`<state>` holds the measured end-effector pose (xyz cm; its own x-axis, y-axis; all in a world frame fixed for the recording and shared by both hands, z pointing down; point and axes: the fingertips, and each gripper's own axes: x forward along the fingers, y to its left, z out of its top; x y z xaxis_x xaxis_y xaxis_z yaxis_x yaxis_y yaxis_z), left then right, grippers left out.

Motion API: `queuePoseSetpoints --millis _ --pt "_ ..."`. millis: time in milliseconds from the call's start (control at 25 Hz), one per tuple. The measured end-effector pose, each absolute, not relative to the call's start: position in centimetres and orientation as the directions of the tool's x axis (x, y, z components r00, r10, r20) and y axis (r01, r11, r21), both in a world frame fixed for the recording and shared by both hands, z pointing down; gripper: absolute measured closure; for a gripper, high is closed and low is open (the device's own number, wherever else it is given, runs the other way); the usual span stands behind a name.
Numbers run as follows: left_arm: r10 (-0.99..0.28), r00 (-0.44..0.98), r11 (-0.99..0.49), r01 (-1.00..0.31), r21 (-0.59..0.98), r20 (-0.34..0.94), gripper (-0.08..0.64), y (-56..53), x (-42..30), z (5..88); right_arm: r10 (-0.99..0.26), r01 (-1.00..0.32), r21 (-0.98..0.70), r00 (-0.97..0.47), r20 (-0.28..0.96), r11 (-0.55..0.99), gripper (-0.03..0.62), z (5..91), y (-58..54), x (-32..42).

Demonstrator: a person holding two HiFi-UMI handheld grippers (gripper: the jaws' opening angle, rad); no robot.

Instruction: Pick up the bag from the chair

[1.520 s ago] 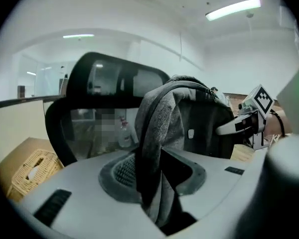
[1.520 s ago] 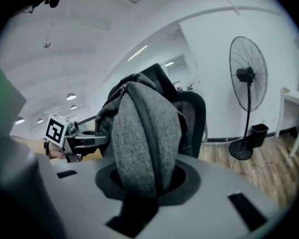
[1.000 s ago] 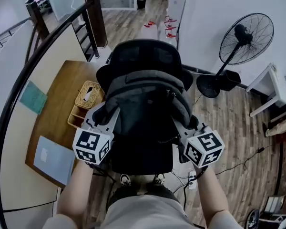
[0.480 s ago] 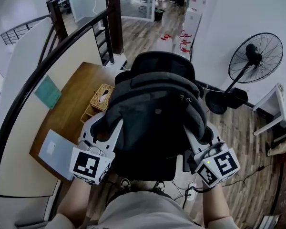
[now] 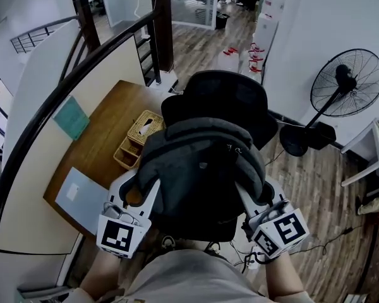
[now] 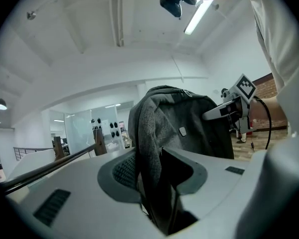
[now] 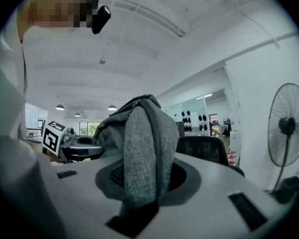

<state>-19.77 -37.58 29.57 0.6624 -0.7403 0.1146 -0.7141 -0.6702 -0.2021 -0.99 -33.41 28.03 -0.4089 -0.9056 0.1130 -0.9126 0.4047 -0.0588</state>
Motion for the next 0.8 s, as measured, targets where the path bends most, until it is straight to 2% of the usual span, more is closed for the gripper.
queuePoseSetpoints --millis 800 --pt "-0.713 0.693 -0.701 -0.695 -0.162 0.112 0.436 -38.0 -19.1 29.6 -0.910 -0.919 -0.067 -0.394 0.128 0.389 0.483 28.4 -33.6 -0.3"
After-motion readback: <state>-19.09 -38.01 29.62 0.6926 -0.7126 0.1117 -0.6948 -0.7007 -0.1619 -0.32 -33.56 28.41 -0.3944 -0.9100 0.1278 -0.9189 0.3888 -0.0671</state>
